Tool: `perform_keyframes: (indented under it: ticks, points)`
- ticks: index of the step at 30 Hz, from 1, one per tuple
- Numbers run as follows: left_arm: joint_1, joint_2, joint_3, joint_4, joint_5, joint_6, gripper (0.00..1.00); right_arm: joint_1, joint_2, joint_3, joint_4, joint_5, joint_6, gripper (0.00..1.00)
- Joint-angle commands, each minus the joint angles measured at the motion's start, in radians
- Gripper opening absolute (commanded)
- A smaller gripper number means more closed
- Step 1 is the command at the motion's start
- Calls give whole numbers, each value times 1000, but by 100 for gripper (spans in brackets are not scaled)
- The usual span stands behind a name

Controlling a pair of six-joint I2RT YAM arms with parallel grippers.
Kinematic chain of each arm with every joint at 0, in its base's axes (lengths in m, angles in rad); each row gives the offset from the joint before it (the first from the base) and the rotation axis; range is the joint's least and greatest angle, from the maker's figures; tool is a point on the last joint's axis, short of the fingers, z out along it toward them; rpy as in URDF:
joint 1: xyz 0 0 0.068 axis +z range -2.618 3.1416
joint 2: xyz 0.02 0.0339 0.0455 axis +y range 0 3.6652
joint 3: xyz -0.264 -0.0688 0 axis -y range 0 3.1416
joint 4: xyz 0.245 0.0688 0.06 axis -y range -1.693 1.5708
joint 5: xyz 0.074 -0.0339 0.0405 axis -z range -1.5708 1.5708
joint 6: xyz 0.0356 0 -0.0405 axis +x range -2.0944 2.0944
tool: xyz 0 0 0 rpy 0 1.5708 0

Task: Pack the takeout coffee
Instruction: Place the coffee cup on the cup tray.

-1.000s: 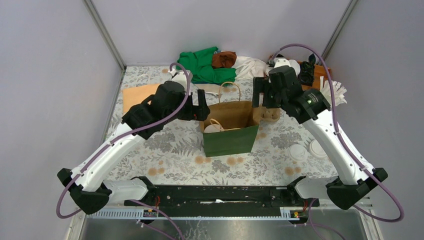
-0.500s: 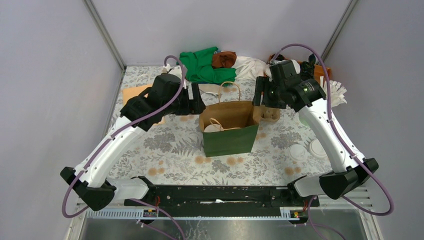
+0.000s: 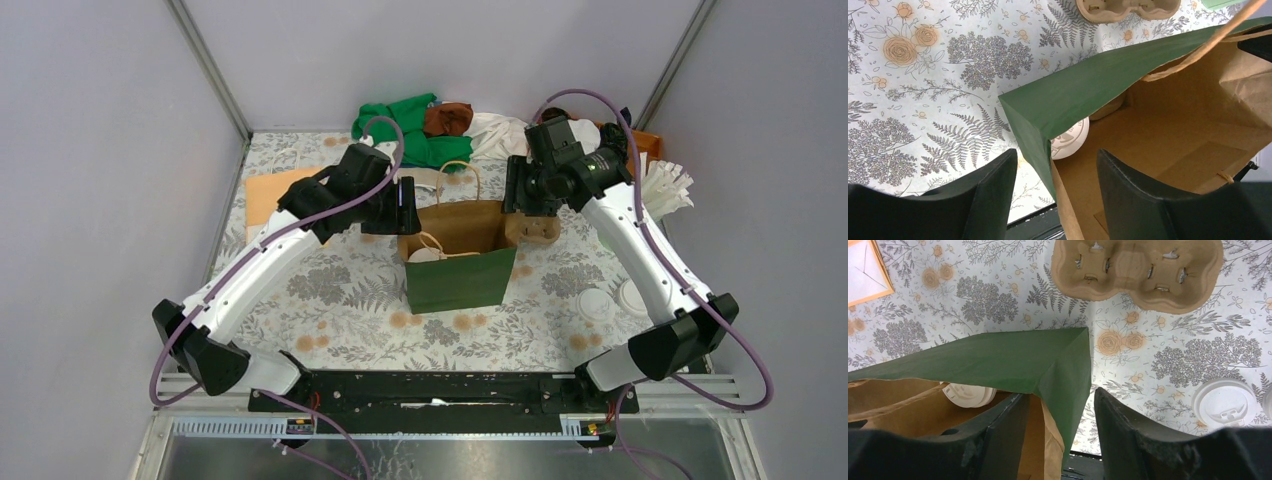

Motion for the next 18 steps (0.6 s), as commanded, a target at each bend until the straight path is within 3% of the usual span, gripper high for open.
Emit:
perform_keyframes:
  ticks: [1, 7, 14, 18]
  points:
    - [1, 26, 52, 18, 16, 18, 62, -4, 23, 51, -19, -43, -2, 54]
    - [1, 63, 69, 14, -4, 25, 48, -4, 42, 65, -30, -43, 0, 35]
    - [1, 70, 92, 18, -82, 34, 0, -3, -1, 38, 38, -32, -26, 6]
    - [1, 53, 89, 45, -122, 40, 0, -2, -37, -5, 109, -30, -42, 0]
